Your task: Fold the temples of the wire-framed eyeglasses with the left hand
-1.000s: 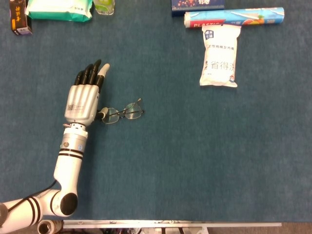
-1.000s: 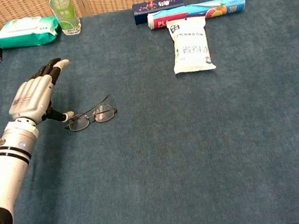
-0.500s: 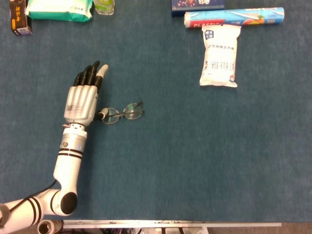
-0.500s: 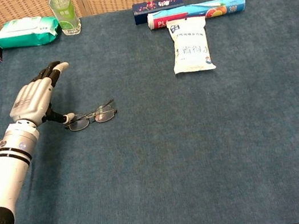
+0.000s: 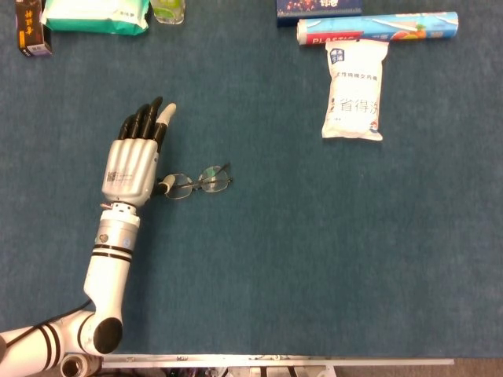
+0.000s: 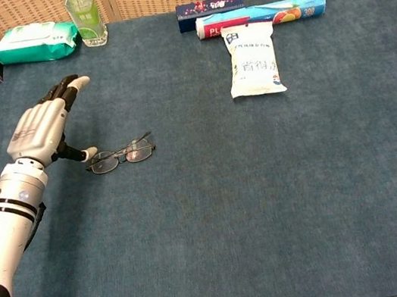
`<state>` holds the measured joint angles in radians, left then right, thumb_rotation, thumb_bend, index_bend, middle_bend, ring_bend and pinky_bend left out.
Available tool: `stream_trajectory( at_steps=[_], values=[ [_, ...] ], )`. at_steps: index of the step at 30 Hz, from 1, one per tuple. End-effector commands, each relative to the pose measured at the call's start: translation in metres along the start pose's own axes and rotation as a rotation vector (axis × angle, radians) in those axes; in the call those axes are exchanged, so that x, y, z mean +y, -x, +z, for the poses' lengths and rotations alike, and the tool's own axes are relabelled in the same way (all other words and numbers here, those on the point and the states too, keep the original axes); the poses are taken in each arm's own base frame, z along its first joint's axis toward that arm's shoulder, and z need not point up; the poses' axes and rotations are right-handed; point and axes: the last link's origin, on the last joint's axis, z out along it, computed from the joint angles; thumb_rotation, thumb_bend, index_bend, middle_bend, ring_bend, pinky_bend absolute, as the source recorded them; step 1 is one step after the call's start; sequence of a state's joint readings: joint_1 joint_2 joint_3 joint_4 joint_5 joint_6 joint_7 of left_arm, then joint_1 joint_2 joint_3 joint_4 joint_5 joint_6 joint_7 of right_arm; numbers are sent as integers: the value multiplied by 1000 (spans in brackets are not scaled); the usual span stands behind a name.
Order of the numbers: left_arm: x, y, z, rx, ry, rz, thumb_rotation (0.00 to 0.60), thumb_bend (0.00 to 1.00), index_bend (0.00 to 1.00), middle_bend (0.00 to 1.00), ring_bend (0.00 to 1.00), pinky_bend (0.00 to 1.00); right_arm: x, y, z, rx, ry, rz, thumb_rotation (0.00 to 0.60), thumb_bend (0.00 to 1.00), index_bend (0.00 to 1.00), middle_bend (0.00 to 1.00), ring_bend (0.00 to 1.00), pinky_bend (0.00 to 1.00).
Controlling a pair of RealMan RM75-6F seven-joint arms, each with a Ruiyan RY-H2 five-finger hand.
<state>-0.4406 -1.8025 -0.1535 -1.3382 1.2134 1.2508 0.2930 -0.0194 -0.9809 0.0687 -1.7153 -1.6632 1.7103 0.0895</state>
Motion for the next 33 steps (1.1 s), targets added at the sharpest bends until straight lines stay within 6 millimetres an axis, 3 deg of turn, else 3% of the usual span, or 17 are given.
stream_trajectory(
  at_steps=[1,12,33],
  values=[
    [2,2,-2,-2,8,-10,600,164,0,0,0,101,0,-1,0,5,1,1,600,470,471,373,231,414],
    [13,4,-1,-7,47,-3,600,164,0,0,0,101,2,-9,-1,31,5,6,600,470,471,373,231,414],
    [2,18,-1,-45,12,-6,600,164,0,0,0,101,2,-9,-1,31,4,6,600,470,471,373,231,414]
  ],
)
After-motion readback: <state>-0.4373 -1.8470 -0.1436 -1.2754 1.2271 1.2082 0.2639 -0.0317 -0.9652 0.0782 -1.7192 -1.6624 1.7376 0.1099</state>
